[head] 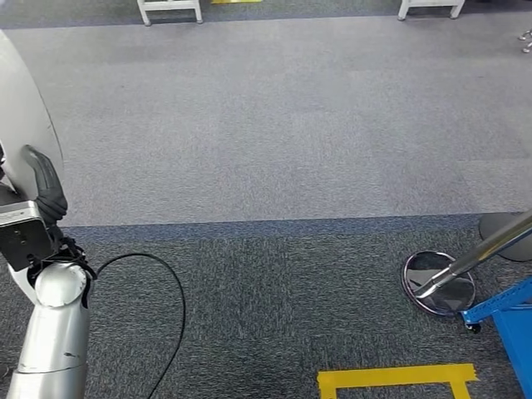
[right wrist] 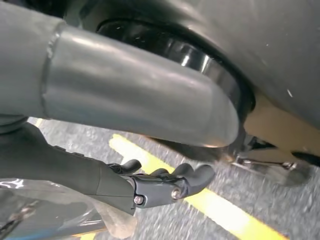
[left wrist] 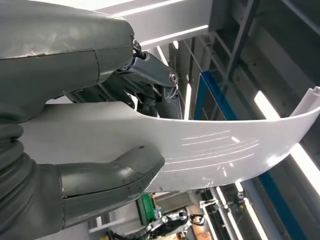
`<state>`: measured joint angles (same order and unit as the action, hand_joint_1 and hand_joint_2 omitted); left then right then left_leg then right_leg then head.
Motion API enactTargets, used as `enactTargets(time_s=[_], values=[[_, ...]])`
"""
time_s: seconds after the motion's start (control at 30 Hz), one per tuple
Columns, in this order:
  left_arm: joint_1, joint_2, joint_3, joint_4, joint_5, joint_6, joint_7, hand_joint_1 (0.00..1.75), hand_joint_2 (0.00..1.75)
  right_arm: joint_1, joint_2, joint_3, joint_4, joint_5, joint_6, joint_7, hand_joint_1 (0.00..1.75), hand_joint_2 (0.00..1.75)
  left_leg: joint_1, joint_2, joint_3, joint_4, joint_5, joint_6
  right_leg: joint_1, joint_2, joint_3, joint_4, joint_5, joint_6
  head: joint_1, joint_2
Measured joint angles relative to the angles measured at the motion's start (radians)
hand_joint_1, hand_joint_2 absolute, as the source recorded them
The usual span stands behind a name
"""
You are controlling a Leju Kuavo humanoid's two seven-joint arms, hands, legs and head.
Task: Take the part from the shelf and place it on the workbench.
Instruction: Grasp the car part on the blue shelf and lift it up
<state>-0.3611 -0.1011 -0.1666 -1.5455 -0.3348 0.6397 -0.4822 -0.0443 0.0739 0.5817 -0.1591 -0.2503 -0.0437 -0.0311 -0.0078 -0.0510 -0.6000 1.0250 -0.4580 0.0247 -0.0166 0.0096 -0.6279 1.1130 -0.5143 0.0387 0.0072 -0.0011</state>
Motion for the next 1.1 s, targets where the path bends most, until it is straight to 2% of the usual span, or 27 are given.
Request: enactTargets(time_s=[0.03, 0.07, 0.13, 0.2, 0.23, 0.3, 0.33, 0.37, 0.4, 0.43, 0.47, 0.53, 0.57, 0.63, 0.7, 0.73, 0.77, 0.83, 0.87, 0.9, 0.93, 0.97, 1.0, 1.03, 1.07, 1.1], values=[[0.0, 0.0, 0.0, 0.0, 0.001, 0.0, 0.0, 1.75, 1.75, -0.001, 0.0, 0.0, 0.0, -0.001, -0.007, 0.003, 0.0, 0.0, 0.0, -0.004, -0.004, 0.007, -0.004, -0.006, -0.001, 0.006, 0.019, -0.04, 0.011, -0.002, 0.0, 0.0], [0.001, 0.0, 0.0, 0.0, 0.004, 0.0, 0.001, 1.75, 1.75, 0.0, 0.0, 0.0, 0.0, -0.001, -0.013, 0.006, 0.0, 0.0, -0.002, -0.006, -0.008, 0.012, -0.006, -0.011, -0.001, 0.011, 0.028, -0.056, 0.009, -0.007, 0.001, 0.0], [0.004, 0.0, 0.0, 0.0, 0.013, -0.002, 0.003, 1.75, 1.75, 0.001, 0.0, 0.0, 0.0, 0.0, -0.023, 0.008, 0.0, 0.0, -0.002, -0.008, -0.012, 0.015, -0.007, -0.016, 0.0, 0.011, 0.03, -0.059, 0.008, -0.021, 0.0, 0.0], [0.005, 0.0, 0.0, 0.0, 0.02, -0.003, 0.005, 1.75, 1.75, 0.002, 0.0, 0.0, 0.0, 0.001, -0.03, 0.009, 0.0, 0.0, -0.001, 0.007, -0.02, 0.039, -0.026, -0.024, -0.001, 0.007, 0.033, -0.062, 0.009, -0.031, -0.002, 0.0], [0.006, 0.0, 0.0, -0.001, 0.024, -0.003, 0.006, 1.75, 1.75, 0.002, 0.0, 0.0, 0.0, 0.002, -0.033, 0.009, 0.0, 0.0, 0.0, 0.018, -0.036, 0.077, -0.048, -0.029, -0.002, 0.004, 0.035, -0.063, 0.009, -0.036, -0.004, 0.0], [0.008, -0.001, 0.0, -0.001, 0.028, -0.004, 0.009, 1.75, 1.75, 0.002, 0.0, 0.0, 0.0, 0.002, -0.036, 0.007, 0.0, 0.0, 0.003, 0.035, -0.093, 0.204, -0.109, -0.037, 0.0, -0.004, 0.038, -0.063, 0.006, -0.042, -0.007, 0.0], [0.01, -0.001, 0.0, -0.001, 0.03, -0.004, 0.01, 1.75, 1.75, 0.003, 0.0, 0.0, 0.0, 0.002, -0.038, 0.007, 0.0, 0.0, 0.004, 0.037, -0.124, 0.265, -0.131, -0.038, 0.001, -0.007, 0.039, -0.063, 0.004, -0.044, -0.006, 0.0], [0.012, -0.001, 0.0, -0.001, 0.031, -0.004, 0.012, 1.75, 1.75, 0.003, 0.0, 0.0, 0.0, 0.002, -0.039, 0.007, 0.0, 0.0, 0.005, 0.038, -0.143, 0.3, -0.135, -0.037, 0.002, -0.01, 0.04, -0.063, 0.003, -0.045, -0.006, 0.0], [0.013, -0.001, 0.0, -0.001, 0.031, -0.005, 0.012, 1.75, 1.75, 0.004, -0.001, 0.0, 0.0, 0.002, -0.039, 0.007, 0.0, 0.0, 0.005, 0.038, -0.144, 0.298, -0.12, -0.035, 0.003, -0.012, 0.043, -0.063, 0.001, -0.046, -0.006, 0.0], [0.014, -0.001, 0.0, -0.001, 0.031, -0.005, 0.013, 1.75, 1.75, 0.004, -0.001, 0.0, 0.0, 0.002, -0.039, 0.007, 0.0, 0.0, 0.004, 0.038, -0.126, 0.255, -0.086, -0.03, 0.005, -0.013, 0.047, -0.063, -0.002, -0.046, -0.006, 0.0], [0.014, -0.001, 0.0, -0.001, 0.03, -0.005, 0.012, 1.75, 1.75, 0.004, -0.001, 0.0, 0.0, 0.002, -0.04, 0.006, 0.0, 0.0, 0.001, 0.04, -0.095, 0.187, -0.045, -0.023, 0.005, -0.014, 0.051, -0.063, -0.005, -0.046, -0.006, 0.0], [0.012, -0.001, 0.0, -0.001, 0.029, -0.003, 0.011, 1.75, 1.75, 0.003, 0.0, 0.0, 0.0, 0.002, -0.041, 0.004, 0.0, 0.0, -0.008, 0.044, -0.037, 0.067, 0.004, -0.01, 0.007, -0.016, 0.058, -0.064, -0.01, -0.043, -0.006, 0.0], [0.012, -0.002, 0.0, -0.001, 0.029, -0.002, 0.011, 1.75, 1.75, 0.002, 0.0, 0.0, 0.0, 0.002, -0.041, 0.003, 0.0, 0.0, -0.012, 0.046, -0.023, 0.036, 0.008, -0.004, 0.007, -0.017, 0.057, -0.065, -0.01, -0.04, -0.005, 0.0], [0.011, -0.003, -0.001, -0.001, 0.027, 0.002, 0.01, 1.75, 1.75, 0.001, 0.0, 0.0, 0.0, 0.002, -0.042, 0.002, 0.0, 0.0, -0.016, 0.045, -0.017, 0.015, 0.003, 0.002, 0.007, -0.021, 0.057, -0.071, -0.008, -0.031, -0.005, 0.0], [0.01, -0.005, -0.001, -0.001, 0.022, 0.008, 0.008, 1.75, 1.75, 0.001, 0.001, 0.0, 0.0, 0.003, -0.042, 0.0, 0.0, 0.0, -0.011, 0.044, -0.006, -0.007, 0.008, 0.006, 0.007, -0.02, 0.053, -0.065, -0.018, -0.023, -0.004, 0.0], [0.009, -0.006, -0.001, -0.002, 0.02, 0.012, 0.006, 1.75, 1.75, 0.001, 0.001, 0.0, 0.0, 0.003, -0.042, -0.001, 0.0, 0.0, -0.008, 0.044, 0.0, -0.018, 0.012, 0.009, 0.008, -0.017, 0.041, -0.039, -0.035, -0.02, -0.003, 0.0], [0.009, -0.008, -0.001, -0.002, 0.017, 0.015, 0.004, 1.75, 1.75, 0.001, 0.001, 0.0, 0.0, 0.003, -0.042, -0.002, 0.0, 0.0, -0.005, 0.044, 0.004, -0.024, 0.015, 0.01, 0.007, -0.014, 0.016, 0.009, -0.061, -0.017, -0.002, 0.0], [0.01, -0.011, -0.002, -0.002, 0.014, 0.019, 0.003, 1.75, 1.75, 0.001, 0.001, 0.0, 0.0, 0.004, -0.042, -0.004, 0.0, 0.0, -0.005, 0.044, 0.004, -0.025, 0.014, 0.013, 0.007, -0.011, -0.049, 0.135, -0.112, -0.011, 0.0, 0.0], [0.012, -0.011, -0.002, -0.002, 0.013, 0.02, 0.003, 1.75, 1.75, 0.001, 0.001, 0.0, 0.0, 0.004, -0.042, -0.005, 0.0, 0.0, -0.005, 0.044, 0.004, -0.024, 0.014, 0.014, 0.006, -0.011, -0.074, 0.178, -0.121, -0.008, -0.001, 0.0], [0.013, -0.012, -0.002, -0.002, 0.013, 0.021, 0.003, 1.75, 1.75, 0.001, 0.001, 0.0, 0.0, 0.004, -0.042, -0.005, 0.0, 0.0, -0.005, 0.043, 0.004, -0.024, 0.013, 0.013, 0.006, -0.011, -0.082, 0.185, -0.109, -0.005, 0.0, 0.0], [0.013, -0.012, -0.002, -0.002, 0.013, 0.022, 0.002, 1.75, 1.75, 0.001, 0.001, 0.0, 0.0, 0.004, -0.042, -0.006, 0.0, 0.0, -0.004, 0.042, 0.005, -0.022, 0.013, 0.012, 0.005, -0.011, -0.07, 0.153, -0.08, -0.004, 0.0, 0.0], [0.013, -0.012, -0.002, -0.002, 0.013, 0.023, 0.002, 1.75, 1.75, 0.001, 0.0, 0.0, 0.0, 0.004, -0.042, -0.006, 0.0, 0.0, -0.003, 0.04, 0.005, -0.018, 0.011, 0.009, 0.003, -0.011, -0.041, 0.089, -0.041, -0.003, -0.001, 0.0], [0.013, -0.012, -0.002, -0.002, 0.013, 0.024, 0.002, 1.75, 1.75, 0.0, 0.0, 0.0, 0.0, 0.004, -0.042, -0.006, 0.0, 0.0, -0.003, 0.038, 0.003, -0.014, 0.008, 0.005, 0.003, -0.009, -0.008, 0.022, -0.014, -0.003, 0.0, 0.0], [0.013, -0.013, -0.002, -0.002, 0.013, 0.024, 0.001, 1.75, 1.75, 0.0, -0.001, 0.0, 0.0, 0.004, -0.042, -0.006, 0.0, 0.0, -0.003, 0.037, 0.0, -0.006, 0.004, 0.0, 0.003, -0.007, 0.019, -0.032, 0.004, -0.006, 0.0, 0.0], [0.013, -0.013, -0.002, -0.002, 0.013, 0.025, 0.001, 1.75, 1.75, 0.0, -0.001, 0.0, 0.0, 0.004, -0.042, -0.007, 0.0, 0.0, -0.004, 0.036, -0.003, 0.0, 0.003, -0.005, 0.004, -0.005, 0.036, -0.064, 0.011, -0.01, 0.0, 0.0], [0.013, -0.013, -0.002, -0.002, 0.013, 0.025, 0.0, 1.75, 1.75, 0.0, -0.001, 0.0, 0.0, 0.005, -0.042, -0.007, 0.0, 0.0, -0.005, 0.036, -0.007, 0.003, 0.003, -0.009, 0.006, -0.003, 0.041, -0.072, 0.007, -0.015, 0.0, 0.0]])
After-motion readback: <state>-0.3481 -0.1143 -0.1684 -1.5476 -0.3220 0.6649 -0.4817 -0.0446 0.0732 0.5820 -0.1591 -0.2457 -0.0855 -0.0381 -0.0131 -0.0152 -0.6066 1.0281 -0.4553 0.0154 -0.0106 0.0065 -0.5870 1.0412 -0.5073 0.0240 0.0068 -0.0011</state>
